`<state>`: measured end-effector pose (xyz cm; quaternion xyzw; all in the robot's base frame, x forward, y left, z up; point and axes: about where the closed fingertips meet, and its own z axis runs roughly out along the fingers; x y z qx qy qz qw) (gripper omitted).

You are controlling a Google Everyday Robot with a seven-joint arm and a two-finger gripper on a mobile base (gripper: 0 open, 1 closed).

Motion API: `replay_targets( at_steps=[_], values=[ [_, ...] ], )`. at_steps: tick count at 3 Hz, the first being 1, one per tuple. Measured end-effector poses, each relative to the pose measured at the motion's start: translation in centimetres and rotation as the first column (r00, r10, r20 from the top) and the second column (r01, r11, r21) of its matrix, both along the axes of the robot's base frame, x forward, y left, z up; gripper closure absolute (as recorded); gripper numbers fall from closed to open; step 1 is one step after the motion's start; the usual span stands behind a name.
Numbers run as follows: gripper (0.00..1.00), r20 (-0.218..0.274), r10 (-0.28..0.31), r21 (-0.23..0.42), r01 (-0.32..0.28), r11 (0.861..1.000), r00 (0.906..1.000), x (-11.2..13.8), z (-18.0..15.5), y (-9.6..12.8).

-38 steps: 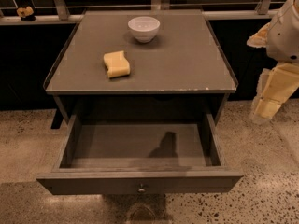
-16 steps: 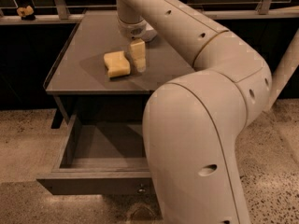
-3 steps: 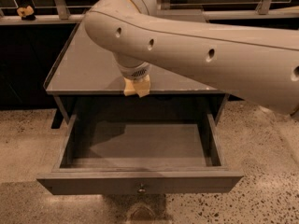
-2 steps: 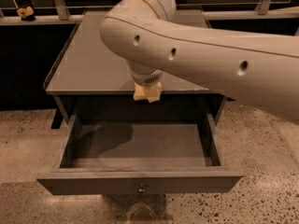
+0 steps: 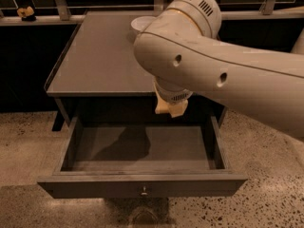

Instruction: Place sponge into top drawer

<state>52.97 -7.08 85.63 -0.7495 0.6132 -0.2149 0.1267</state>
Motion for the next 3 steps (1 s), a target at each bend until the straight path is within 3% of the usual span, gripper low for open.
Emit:
replay_targets(
  at_steps=[1,2,3],
  values=[
    [1.0,0.017,-0.03,0.015,0.029,0.999,0.9994,-2.2,-0.1,-3.6],
    [1.0,0.037,-0.008,0.028,0.007,1.0,0.9993,-4.9,-1.2,-6.7],
    [1.0,-0.011,0.076,0.064,-0.075,0.995,0.9971,-6.0,-4.5,-6.2]
  ],
)
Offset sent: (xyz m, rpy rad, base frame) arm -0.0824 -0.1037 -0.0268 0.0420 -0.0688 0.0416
